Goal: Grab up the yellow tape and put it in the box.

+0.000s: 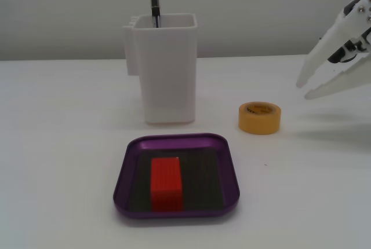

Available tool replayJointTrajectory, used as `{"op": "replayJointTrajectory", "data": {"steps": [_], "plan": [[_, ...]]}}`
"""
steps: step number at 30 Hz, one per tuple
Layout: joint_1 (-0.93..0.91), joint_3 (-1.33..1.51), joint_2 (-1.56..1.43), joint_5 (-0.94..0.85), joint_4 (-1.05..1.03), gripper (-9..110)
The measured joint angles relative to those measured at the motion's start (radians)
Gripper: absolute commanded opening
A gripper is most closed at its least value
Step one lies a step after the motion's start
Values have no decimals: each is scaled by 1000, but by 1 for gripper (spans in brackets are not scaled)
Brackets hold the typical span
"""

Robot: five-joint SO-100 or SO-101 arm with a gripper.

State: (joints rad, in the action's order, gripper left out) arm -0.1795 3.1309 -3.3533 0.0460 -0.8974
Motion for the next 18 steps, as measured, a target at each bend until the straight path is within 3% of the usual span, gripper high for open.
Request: {"op": "replayJointTrajectory", "data": {"steps": [18], "plan": [[0, -31, 0, 0, -8, -1]]}}
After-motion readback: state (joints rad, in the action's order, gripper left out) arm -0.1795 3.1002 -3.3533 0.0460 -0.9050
